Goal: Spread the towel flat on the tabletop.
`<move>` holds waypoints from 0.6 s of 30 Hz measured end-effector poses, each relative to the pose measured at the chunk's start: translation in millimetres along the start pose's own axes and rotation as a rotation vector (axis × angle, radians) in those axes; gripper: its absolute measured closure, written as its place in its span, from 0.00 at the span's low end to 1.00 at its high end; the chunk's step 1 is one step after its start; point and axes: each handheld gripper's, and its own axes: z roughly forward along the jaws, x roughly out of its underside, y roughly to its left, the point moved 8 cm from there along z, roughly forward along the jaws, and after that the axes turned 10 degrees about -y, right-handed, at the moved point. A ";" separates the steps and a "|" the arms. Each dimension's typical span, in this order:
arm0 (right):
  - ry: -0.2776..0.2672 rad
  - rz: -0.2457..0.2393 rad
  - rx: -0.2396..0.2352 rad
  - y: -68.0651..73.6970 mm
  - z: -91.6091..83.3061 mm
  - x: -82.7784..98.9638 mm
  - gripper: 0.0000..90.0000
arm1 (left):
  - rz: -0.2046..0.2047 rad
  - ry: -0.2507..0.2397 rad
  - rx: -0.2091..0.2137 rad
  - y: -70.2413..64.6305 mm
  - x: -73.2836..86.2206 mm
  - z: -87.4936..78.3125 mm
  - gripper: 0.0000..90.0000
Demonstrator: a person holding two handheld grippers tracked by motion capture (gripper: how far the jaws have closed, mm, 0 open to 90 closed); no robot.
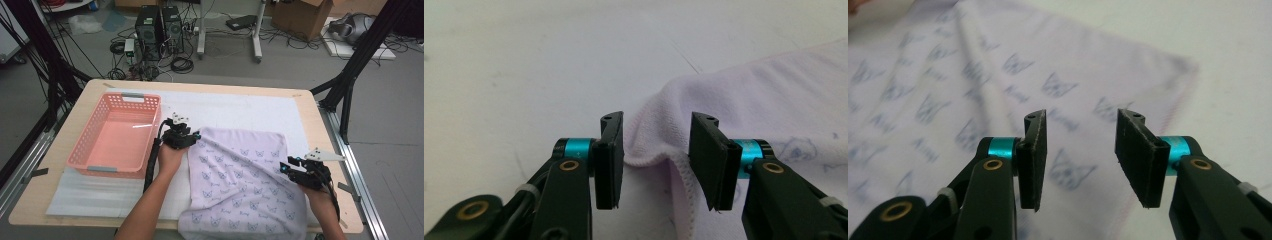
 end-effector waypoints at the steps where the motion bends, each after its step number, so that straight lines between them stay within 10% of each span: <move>1: -0.001 0.022 0.019 -5.2 3.4 -1.7 0.62 | -0.001 0.008 0.003 -0.6 1.4 1.1 0.66; 3: 0.001 0.038 0.049 -12.9 10.4 -3.4 0.62 | 0.030 0.042 0.006 -2.4 6.2 2.7 0.83; 6: 0.031 0.041 0.101 -28.9 27.9 -3.8 0.62 | 0.114 0.005 -0.129 10.2 -0.6 -1.5 0.96; 9: 0.078 0.045 0.153 -43.1 44.4 -2.4 0.62 | 0.067 -0.088 -0.172 21.4 -14.3 -7.8 0.96; 15: 0.143 0.056 0.173 -62.7 76.0 -3.4 0.54 | -0.032 -0.051 -0.121 20.4 -8.7 -7.7 0.62; 18: 0.157 0.042 0.168 -64.8 85.0 -4.6 0.58 | -0.010 -0.046 -0.060 8.9 -9.9 -10.8 0.61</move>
